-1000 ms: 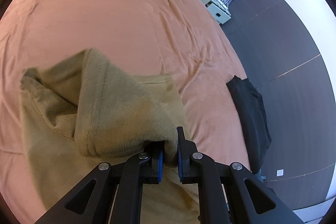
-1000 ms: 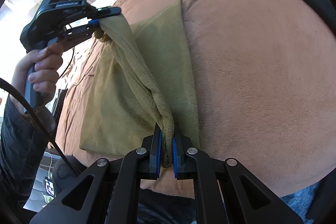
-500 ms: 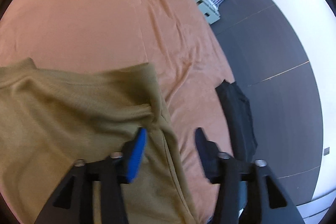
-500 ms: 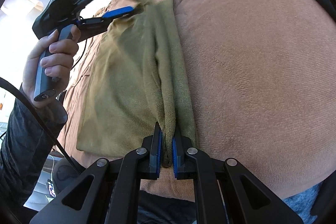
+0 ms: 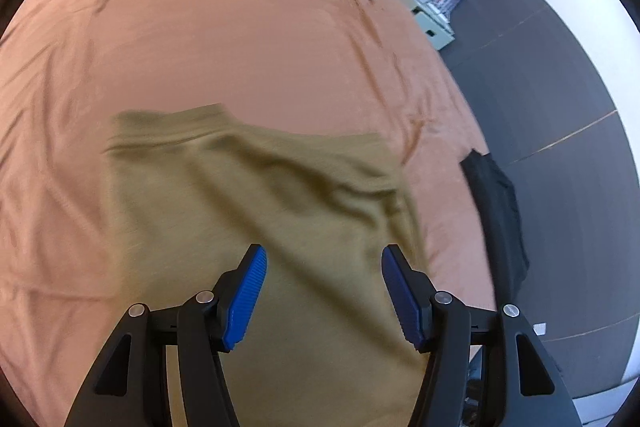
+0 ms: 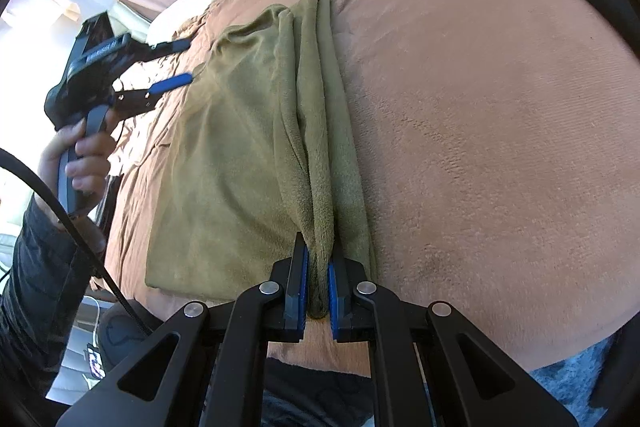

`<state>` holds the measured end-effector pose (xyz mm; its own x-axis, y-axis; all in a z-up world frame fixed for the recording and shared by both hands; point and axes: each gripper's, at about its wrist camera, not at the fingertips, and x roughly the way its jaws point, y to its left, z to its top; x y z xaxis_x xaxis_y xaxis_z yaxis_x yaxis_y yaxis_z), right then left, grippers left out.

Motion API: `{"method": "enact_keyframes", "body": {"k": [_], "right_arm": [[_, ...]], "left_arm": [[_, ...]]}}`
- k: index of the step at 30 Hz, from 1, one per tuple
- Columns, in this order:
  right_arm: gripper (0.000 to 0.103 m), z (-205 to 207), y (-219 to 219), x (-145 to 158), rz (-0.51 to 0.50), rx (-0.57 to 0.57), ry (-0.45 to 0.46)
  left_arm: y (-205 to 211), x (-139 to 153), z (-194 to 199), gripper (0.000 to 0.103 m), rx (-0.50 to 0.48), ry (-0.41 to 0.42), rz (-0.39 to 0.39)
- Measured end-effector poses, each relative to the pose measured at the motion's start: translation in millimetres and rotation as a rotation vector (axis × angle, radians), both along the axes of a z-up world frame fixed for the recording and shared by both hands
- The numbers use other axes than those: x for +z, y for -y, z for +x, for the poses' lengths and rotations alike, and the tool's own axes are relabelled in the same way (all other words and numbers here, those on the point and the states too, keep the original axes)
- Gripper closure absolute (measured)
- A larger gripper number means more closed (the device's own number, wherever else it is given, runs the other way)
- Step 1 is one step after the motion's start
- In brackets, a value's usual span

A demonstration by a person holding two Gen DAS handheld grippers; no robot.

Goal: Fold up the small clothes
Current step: 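Open both tools and move them to the end of the folded bundle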

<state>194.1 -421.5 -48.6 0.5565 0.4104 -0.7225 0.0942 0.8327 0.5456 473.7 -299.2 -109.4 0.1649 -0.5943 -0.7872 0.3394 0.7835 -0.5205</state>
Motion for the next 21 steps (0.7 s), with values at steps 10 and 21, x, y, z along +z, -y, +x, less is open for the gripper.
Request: {"method": "enact_keyframes", "body": {"k": [10, 21], "right_arm": [[0.032, 4, 2, 28, -0.008, 0.008, 0.075], [0.032, 59, 6, 32, -0.101, 0.015, 0.044]], "left_arm": [[-58, -12, -5, 0.041, 0.074, -0.038, 0.060], [-83, -29, -1, 0.041, 0.130, -0.072, 0.077]]}}
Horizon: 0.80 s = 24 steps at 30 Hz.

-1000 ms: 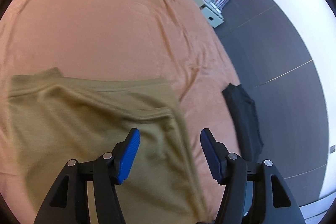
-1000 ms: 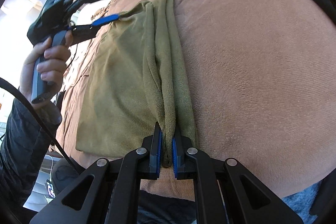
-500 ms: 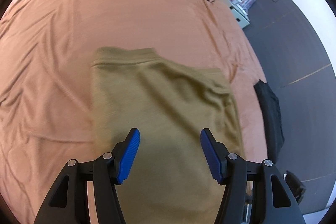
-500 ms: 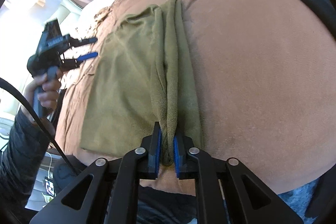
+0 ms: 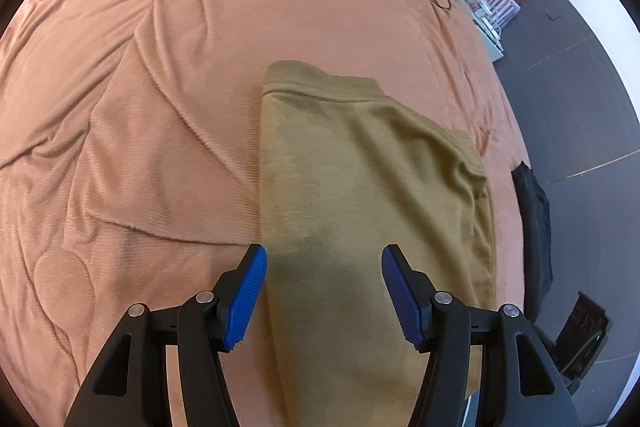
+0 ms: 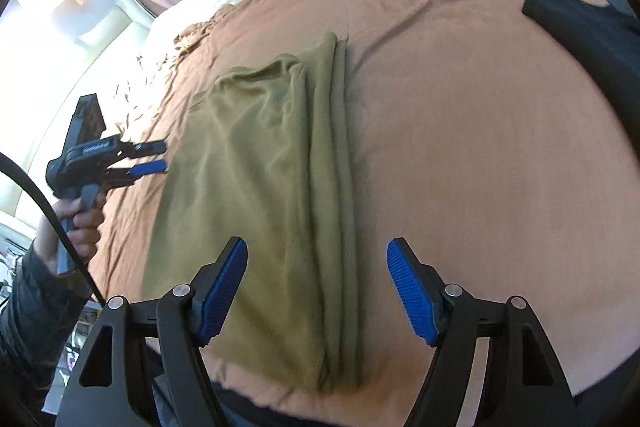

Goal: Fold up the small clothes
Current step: 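Open both tools and move them to the end of the folded bundle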

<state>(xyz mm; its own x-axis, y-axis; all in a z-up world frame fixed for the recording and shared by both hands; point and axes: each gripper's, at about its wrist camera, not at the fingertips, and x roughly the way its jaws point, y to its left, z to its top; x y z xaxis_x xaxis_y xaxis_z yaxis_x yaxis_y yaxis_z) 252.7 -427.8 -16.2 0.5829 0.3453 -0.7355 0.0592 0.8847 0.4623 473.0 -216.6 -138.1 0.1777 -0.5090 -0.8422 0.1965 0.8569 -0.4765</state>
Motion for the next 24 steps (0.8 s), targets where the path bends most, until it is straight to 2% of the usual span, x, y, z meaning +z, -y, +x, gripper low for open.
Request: {"method": "enact_keyframes", "body": {"k": [11, 24], "right_arm": [[0.032, 86, -16, 4, -0.087, 0.042, -0.024], [0.032, 158, -36, -6, -0.187, 0.094, -0.042]], "left_arm": [[0, -12, 25, 0.041, 0.029, -0.013, -0.001], [3, -21, 51, 0.041, 0.061, 0.020, -0.042]]}}
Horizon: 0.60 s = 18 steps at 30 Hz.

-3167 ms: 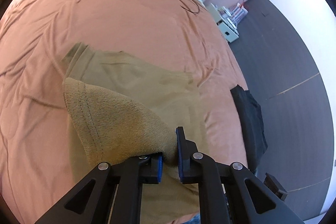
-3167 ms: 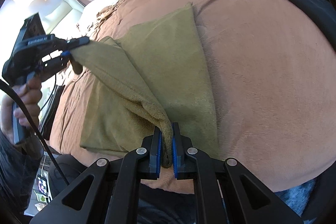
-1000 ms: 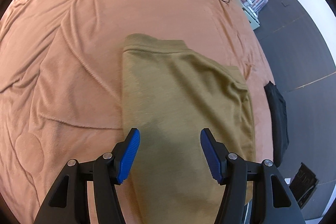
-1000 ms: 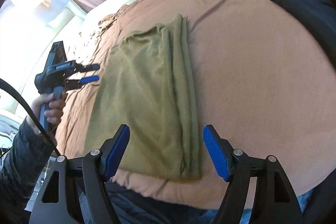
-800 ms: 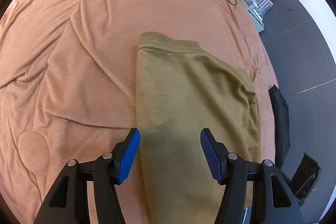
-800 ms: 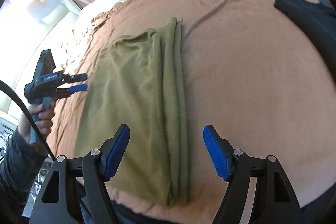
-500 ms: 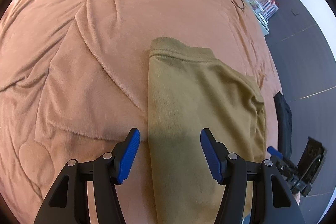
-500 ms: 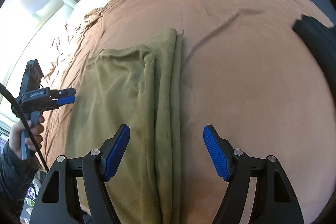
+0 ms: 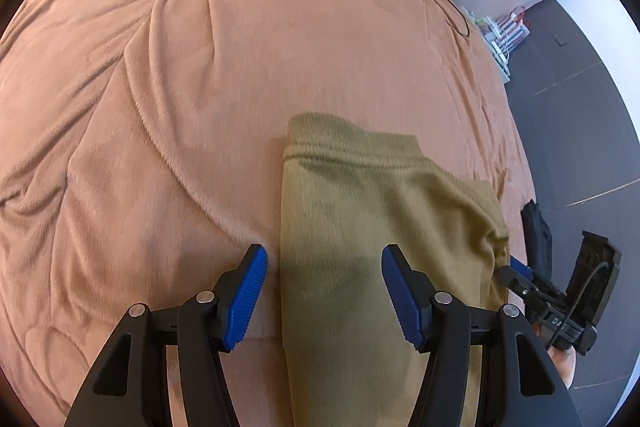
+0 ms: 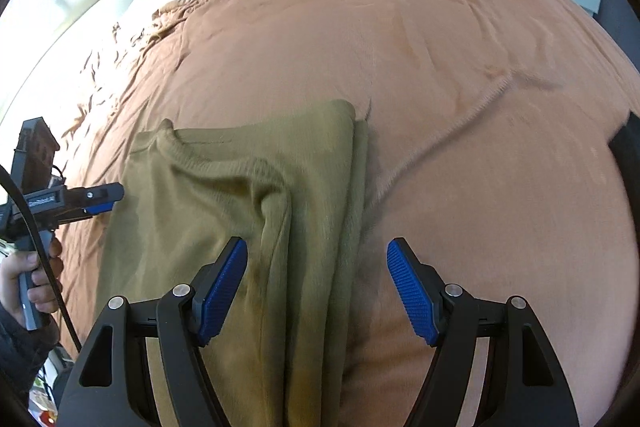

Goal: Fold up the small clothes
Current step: 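Open both tools and move them to the end of the folded bundle, then close both tools on the end of the folded olive bundle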

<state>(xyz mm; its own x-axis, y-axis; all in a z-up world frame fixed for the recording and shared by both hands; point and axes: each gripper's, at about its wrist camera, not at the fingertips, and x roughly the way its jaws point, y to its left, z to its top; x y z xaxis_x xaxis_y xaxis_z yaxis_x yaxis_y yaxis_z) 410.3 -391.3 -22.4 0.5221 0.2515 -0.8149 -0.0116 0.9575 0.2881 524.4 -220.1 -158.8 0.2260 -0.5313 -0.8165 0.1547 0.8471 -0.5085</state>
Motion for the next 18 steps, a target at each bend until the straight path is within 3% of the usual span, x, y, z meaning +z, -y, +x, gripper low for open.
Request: {"method": "enact_keyframes", "body": {"k": [1, 5, 7, 18], "right_arm": [[0.033, 4, -2, -1, -0.008, 0.007, -0.002], [0.060, 17, 0, -6, -0.006, 0.006, -0.011], [0.064, 19, 7, -8, 0.023, -0.013, -0.011], [0.065, 21, 26, -7, 0.122, -0.008, 0.035]], "left_arm": [[0, -1, 2, 0.042, 0.003, 0.000, -0.003], [-5, -9, 5, 0.053, 0.021, -0.024, -0.015], [-10, -14, 5, 0.059, 0.038, -0.042, -0.027], [-19, -20, 8, 0.060, 0.053, -0.072, -0.115]]}}
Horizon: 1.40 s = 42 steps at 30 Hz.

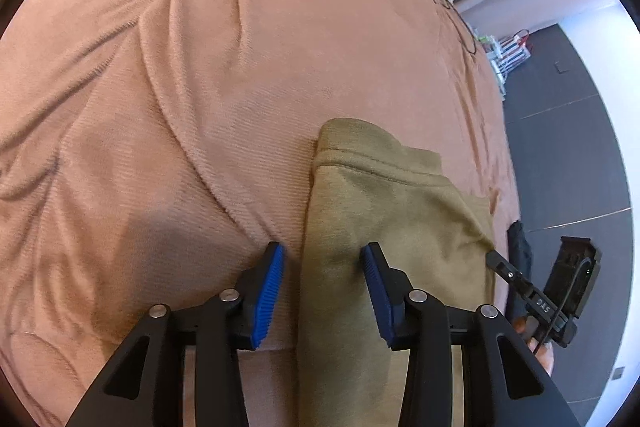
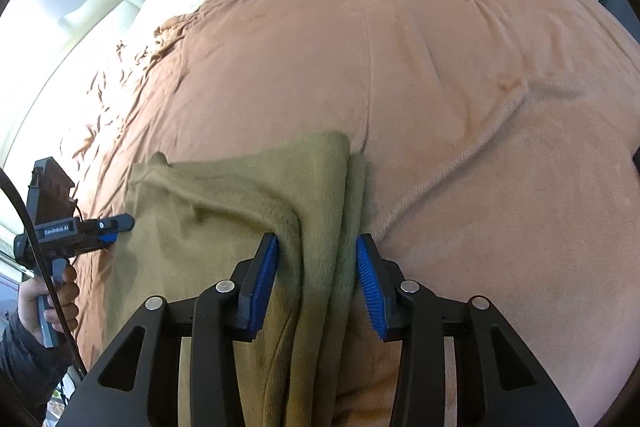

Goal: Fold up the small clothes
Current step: 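Close both tools on the end of the folded olive bundle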

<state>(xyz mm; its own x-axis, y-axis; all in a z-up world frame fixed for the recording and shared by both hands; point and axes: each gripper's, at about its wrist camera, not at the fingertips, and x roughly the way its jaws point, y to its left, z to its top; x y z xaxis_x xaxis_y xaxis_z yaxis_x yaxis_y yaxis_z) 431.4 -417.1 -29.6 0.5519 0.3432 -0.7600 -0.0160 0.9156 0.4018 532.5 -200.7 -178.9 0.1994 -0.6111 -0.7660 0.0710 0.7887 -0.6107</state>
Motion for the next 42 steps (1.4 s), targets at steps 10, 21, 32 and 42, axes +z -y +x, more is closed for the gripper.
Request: {"method": "enact_keyframes", "body": {"k": [10, 21, 32, 42], "right_arm": [[0.062, 18, 26, -28, 0.198, 0.050, -0.092], [0.042, 22, 22, -16, 0.146, 0.057, -0.084], [0.041, 19, 36, -33, 0.333, 0.134, -0.135], [0.045, 37, 34, -48, 0.402, 0.178, -0.135]], "left_arm": [[-8, -8, 8, 0.060, 0.024, -0.027, -0.088], [-9, -5, 3, 0.060, 0.009, -0.003, -0.075], [-4, -3, -2, 0.060, -0.014, -0.015, -0.077], [-5, -15, 11, 0.060, 0.024, -0.039, -0.177]]}}
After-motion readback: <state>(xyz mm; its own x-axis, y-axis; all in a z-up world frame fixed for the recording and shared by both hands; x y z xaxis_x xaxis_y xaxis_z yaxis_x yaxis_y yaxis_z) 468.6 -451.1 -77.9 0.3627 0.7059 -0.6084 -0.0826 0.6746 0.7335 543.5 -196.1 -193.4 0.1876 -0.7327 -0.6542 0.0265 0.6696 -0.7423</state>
